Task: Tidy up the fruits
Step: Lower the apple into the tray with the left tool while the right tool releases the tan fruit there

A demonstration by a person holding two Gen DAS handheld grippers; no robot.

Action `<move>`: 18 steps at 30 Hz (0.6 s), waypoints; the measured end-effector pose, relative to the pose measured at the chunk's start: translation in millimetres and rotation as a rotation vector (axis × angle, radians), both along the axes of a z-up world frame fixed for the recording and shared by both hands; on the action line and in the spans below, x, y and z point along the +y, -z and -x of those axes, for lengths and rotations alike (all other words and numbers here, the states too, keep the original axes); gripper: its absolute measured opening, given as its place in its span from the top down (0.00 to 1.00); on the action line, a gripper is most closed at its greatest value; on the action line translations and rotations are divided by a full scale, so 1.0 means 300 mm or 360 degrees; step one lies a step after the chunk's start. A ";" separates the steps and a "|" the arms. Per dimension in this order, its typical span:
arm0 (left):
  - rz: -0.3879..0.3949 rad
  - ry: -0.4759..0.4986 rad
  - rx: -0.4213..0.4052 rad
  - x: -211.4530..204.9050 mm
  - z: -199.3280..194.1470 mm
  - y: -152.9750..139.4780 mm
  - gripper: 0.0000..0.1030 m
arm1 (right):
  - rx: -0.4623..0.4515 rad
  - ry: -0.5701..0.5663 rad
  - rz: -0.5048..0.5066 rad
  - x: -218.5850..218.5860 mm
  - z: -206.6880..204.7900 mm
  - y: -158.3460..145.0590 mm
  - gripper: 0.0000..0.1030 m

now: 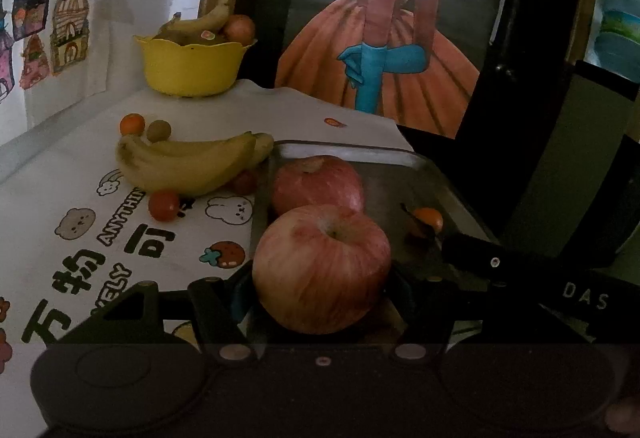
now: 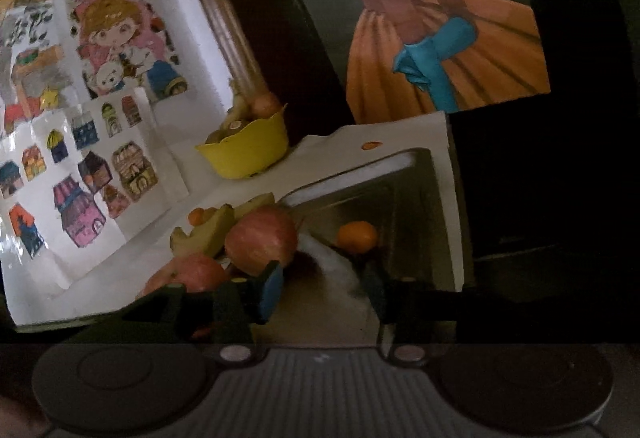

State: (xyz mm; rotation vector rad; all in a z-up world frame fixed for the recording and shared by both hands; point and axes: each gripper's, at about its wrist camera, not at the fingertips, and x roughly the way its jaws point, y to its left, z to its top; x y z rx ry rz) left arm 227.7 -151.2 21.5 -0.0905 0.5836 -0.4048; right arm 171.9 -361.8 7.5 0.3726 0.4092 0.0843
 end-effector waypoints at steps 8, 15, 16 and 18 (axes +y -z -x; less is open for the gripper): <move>-0.0008 0.0001 0.0010 -0.002 -0.013 0.000 0.33 | -0.0014 -0.0008 -0.0009 0.002 0.008 0.001 0.30; -0.0006 0.0004 -0.0019 -0.001 -0.008 -0.003 0.33 | -0.0009 -0.0005 -0.0008 0.004 0.009 0.001 0.25; -0.0004 0.0008 -0.0025 0.001 -0.009 -0.005 0.33 | -0.0010 -0.0006 -0.0008 0.005 0.011 -0.001 0.25; -0.0002 0.0010 -0.0033 0.003 -0.005 -0.011 0.31 | -0.0014 -0.0004 -0.0011 0.005 0.015 -0.003 0.24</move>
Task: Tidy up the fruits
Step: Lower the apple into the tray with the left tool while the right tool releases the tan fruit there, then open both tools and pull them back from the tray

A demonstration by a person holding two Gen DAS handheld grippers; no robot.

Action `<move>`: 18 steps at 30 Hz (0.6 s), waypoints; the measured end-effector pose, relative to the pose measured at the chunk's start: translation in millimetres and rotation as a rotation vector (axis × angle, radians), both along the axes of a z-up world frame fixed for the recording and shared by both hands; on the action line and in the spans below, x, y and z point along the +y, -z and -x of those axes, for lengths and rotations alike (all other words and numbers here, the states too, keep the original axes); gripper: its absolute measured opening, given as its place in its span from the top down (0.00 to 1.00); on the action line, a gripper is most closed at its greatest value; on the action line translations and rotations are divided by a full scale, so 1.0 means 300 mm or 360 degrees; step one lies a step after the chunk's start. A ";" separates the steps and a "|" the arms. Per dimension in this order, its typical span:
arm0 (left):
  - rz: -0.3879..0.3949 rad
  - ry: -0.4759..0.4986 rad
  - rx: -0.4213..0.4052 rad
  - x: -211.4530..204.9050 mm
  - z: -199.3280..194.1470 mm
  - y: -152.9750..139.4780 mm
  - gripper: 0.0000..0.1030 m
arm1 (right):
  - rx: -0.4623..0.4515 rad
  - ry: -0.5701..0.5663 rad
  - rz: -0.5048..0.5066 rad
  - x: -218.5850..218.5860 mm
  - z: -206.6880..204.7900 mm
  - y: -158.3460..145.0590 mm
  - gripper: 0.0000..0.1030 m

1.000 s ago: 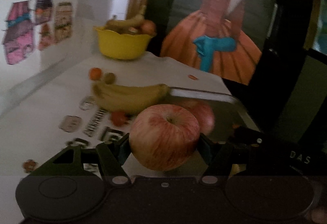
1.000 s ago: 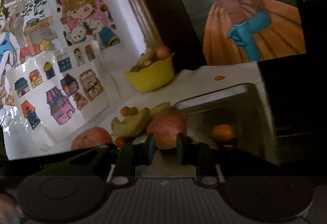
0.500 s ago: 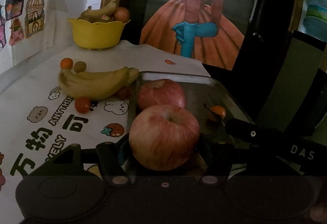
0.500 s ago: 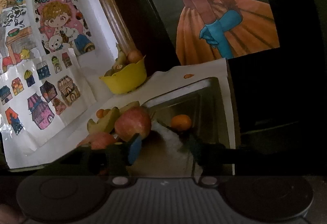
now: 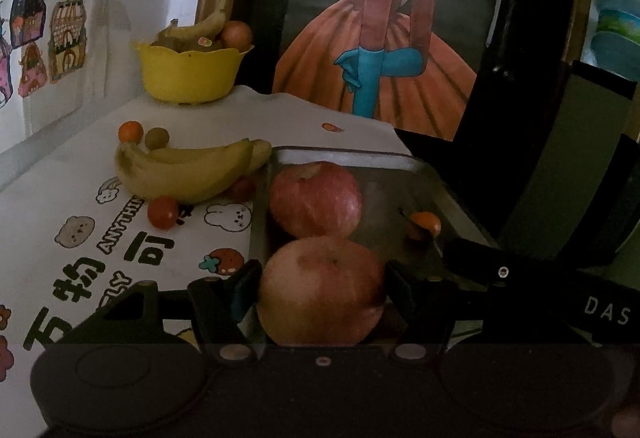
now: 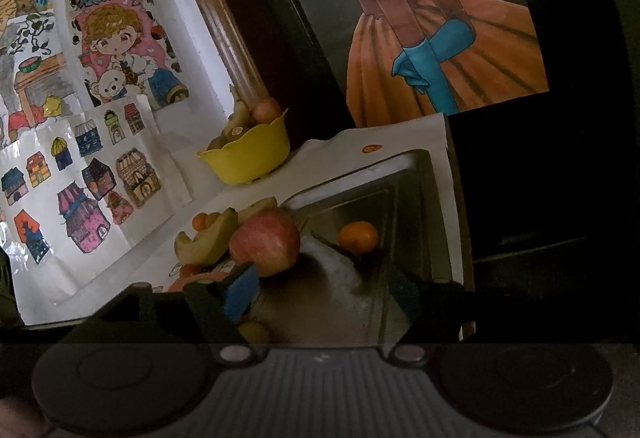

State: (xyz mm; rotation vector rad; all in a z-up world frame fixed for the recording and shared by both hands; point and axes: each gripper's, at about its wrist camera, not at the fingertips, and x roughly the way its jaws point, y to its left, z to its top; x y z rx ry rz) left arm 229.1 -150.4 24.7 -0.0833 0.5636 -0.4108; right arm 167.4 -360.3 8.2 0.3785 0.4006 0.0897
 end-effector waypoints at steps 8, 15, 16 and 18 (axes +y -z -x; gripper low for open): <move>0.0048 -0.0030 -0.0064 0.038 0.033 -0.045 0.13 | -0.0044 -0.0002 0.0015 0.012 0.043 -0.039 0.12; 0.0103 -0.0119 -0.0146 0.121 0.101 -0.094 0.01 | -0.0112 -0.0028 0.0034 0.053 0.098 -0.101 0.02; 0.0109 -0.0131 -0.0156 0.136 0.111 -0.103 0.01 | -0.0121 -0.0035 0.0034 0.060 0.107 -0.108 0.00; 0.0115 -0.0157 -0.0179 0.168 0.135 -0.120 0.01 | -0.0135 -0.0058 0.0029 0.076 0.123 -0.122 0.00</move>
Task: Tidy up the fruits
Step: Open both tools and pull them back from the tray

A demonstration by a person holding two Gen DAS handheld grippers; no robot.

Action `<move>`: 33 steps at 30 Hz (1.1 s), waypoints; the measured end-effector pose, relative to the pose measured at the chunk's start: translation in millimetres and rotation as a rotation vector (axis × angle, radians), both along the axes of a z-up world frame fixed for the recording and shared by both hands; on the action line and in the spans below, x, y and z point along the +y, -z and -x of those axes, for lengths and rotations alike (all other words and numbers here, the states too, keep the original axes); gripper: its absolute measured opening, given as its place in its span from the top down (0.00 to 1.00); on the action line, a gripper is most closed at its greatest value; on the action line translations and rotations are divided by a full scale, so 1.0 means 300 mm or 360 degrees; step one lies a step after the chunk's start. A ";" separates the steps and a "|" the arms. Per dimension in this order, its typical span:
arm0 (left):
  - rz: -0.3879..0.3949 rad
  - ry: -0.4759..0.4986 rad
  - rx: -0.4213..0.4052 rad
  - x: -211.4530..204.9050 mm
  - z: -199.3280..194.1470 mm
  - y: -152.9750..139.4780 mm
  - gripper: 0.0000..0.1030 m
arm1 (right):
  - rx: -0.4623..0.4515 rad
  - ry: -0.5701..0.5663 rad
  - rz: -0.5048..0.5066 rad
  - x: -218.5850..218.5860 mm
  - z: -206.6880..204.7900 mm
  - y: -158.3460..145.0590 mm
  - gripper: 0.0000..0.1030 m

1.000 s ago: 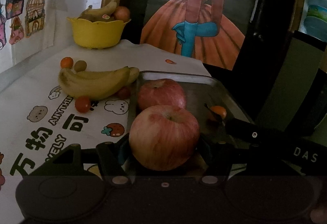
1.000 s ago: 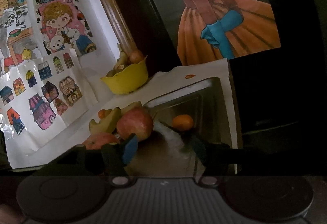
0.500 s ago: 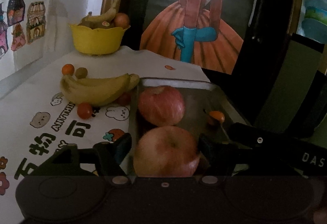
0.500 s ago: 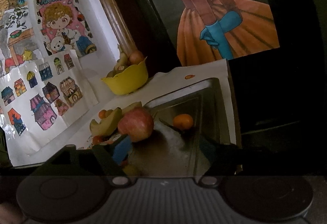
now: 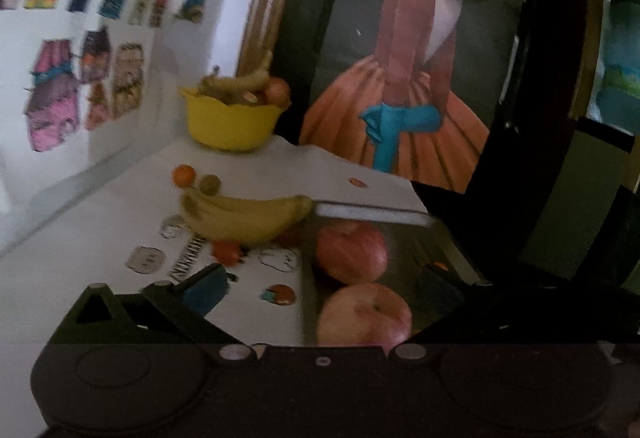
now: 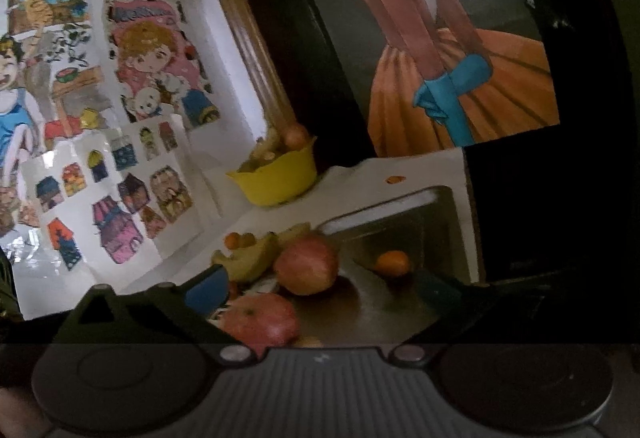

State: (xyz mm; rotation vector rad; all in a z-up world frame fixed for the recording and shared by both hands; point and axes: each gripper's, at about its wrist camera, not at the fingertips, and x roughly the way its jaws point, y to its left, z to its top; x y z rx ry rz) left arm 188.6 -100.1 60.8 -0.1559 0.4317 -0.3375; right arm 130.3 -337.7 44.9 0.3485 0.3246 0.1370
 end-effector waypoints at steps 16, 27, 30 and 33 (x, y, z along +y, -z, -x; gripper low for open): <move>0.0034 -0.0276 -0.0059 0.310 0.155 -0.045 0.01 | -0.0061 -0.0170 0.0129 0.179 0.147 -0.085 0.00; 0.0057 -0.0392 -0.0002 0.447 0.203 0.008 0.01 | 0.0088 -0.0288 0.0213 0.323 0.176 -0.027 0.00; 0.0057 -0.0423 0.0031 0.475 0.202 0.028 0.01 | 0.0140 -0.0325 0.0240 0.362 0.175 -0.003 0.00; 0.0056 -0.0442 0.0054 0.500 0.199 0.044 0.01 | 0.0192 -0.0364 0.0278 0.404 0.170 0.019 0.00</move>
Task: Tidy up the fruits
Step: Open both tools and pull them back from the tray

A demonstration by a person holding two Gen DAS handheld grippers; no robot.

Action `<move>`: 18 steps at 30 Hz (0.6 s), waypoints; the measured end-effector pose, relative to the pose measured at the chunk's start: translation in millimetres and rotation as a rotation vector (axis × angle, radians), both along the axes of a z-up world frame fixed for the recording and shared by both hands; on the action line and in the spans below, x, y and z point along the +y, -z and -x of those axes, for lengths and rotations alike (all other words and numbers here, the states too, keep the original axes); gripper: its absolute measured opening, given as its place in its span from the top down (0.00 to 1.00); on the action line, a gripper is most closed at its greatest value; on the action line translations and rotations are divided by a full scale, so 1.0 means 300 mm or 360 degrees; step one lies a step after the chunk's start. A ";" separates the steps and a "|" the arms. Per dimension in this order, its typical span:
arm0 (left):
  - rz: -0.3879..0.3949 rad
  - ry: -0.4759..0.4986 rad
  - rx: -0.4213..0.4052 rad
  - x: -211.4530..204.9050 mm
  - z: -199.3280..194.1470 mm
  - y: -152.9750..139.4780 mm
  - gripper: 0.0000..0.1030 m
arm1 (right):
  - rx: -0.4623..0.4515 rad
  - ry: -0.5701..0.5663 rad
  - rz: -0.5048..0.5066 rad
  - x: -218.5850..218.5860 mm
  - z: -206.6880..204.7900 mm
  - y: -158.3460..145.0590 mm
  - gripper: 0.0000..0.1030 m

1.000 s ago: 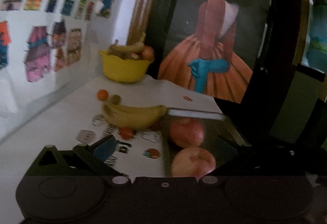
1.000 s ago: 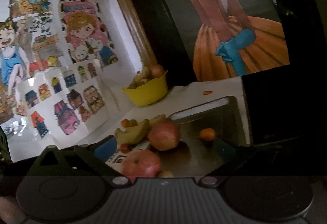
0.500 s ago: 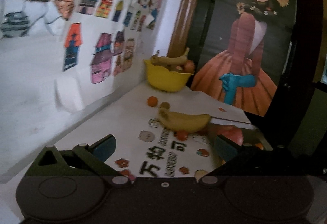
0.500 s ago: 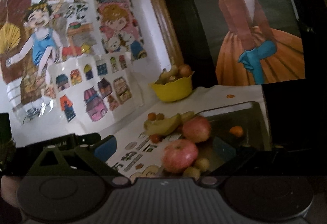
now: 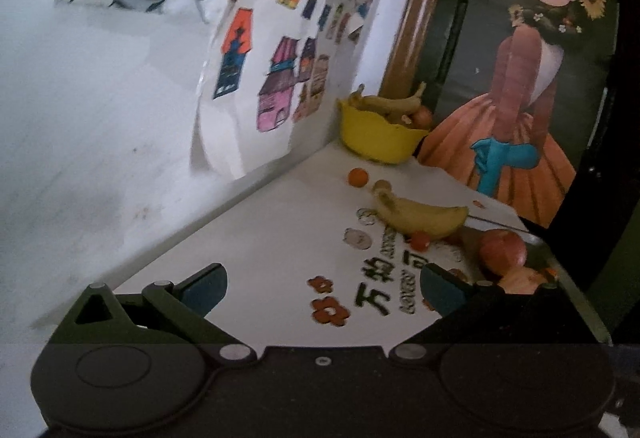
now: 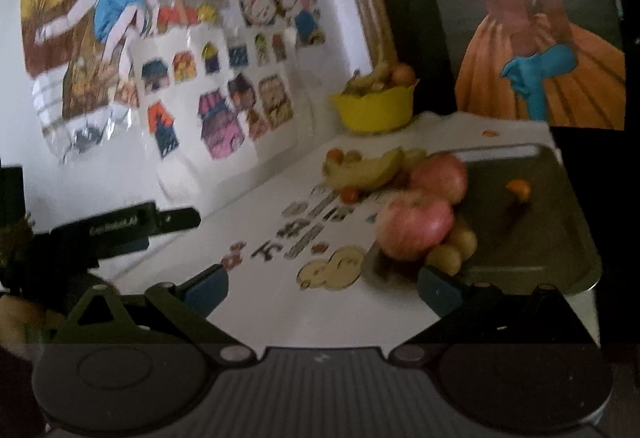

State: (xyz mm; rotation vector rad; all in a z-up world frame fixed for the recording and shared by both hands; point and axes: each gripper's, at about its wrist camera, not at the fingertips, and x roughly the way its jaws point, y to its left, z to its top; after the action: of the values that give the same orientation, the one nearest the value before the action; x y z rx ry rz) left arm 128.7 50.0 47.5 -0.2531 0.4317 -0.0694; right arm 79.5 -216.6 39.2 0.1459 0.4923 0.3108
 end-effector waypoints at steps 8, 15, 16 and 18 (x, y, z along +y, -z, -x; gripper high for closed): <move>-0.0031 -0.0018 0.0042 0.044 -0.017 0.027 0.01 | 0.0074 -0.0105 0.0079 0.092 -0.006 0.034 0.00; -0.0082 -0.0020 0.0099 0.071 -0.062 0.034 0.01 | 0.0119 -0.0189 0.0176 0.148 -0.060 0.035 0.00; -0.0088 -0.0024 0.0108 0.074 -0.068 0.032 0.01 | 0.0124 -0.0199 0.0192 0.153 -0.071 0.032 0.00; -0.0092 -0.0033 0.0131 0.082 -0.085 0.026 0.01 | 0.0132 -0.0226 0.0223 0.158 -0.099 0.023 0.00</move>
State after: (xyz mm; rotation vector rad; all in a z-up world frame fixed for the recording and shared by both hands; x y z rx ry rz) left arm 154.3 74.6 39.7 -0.2038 0.5119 -0.0265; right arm 109.2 -169.3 32.4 -0.0129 0.6065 0.4090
